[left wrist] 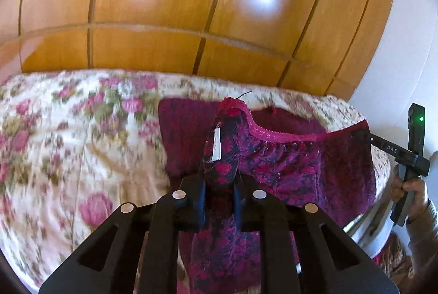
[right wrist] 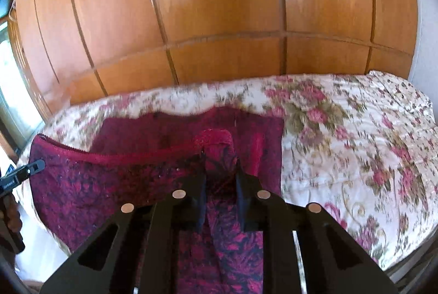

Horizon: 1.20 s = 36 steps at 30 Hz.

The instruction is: Fold small clothes

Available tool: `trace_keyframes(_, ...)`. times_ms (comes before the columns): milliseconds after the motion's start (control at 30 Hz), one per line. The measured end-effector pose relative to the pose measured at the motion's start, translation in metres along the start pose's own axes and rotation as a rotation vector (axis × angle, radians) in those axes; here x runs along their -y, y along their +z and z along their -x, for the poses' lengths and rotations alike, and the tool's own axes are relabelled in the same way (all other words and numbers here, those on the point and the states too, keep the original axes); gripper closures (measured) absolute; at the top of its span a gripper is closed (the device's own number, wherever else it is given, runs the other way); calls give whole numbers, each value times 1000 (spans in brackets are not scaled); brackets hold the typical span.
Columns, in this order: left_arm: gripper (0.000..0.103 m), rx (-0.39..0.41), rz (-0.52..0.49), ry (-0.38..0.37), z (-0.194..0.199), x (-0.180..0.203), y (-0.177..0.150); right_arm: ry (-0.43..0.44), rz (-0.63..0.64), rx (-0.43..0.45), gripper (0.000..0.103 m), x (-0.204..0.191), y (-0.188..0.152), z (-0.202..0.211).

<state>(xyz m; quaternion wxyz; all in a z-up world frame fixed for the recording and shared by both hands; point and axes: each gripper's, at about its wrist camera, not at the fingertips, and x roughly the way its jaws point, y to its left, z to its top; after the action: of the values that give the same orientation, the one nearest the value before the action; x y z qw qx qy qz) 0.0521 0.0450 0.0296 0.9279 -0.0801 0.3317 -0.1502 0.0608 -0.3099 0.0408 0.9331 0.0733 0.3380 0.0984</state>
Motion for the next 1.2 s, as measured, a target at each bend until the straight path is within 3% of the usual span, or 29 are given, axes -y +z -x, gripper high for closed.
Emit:
trace_keyframes(367,89,-12,-1,102,-81,-18,67,-76,-37,-26,87,15,66,-92)
trace_keyframes(600,89,-86,57,148,-152,-45,97,-123,-90,-71,87,33,83,-149)
trace_keyframes(767,87,-177,108,175,-190,-57,93,-153,-105,-156,85,43,74,-187)
trace_keyframes(833,86,-177,134,153,-188,-58,92,-156,-107,-160,83,44,71,-188)
trace_keyframes(900,71,-167,148,156,-181,-60,93,-155,-112,-156,78,45,70,-185)
trace_keyframes(933,68,-163,154,163,-176,-60,94,-163,-117,-148,68,46,70,-180)
trace_keyframes(967,68,-168,162,164,-172,-60,94,-163,-122,-138,61,46,70,-176)
trace_keyframes(1200,67,-156,170,141,-121,-61,67,-109,-166,-75,55,51,52,-118)
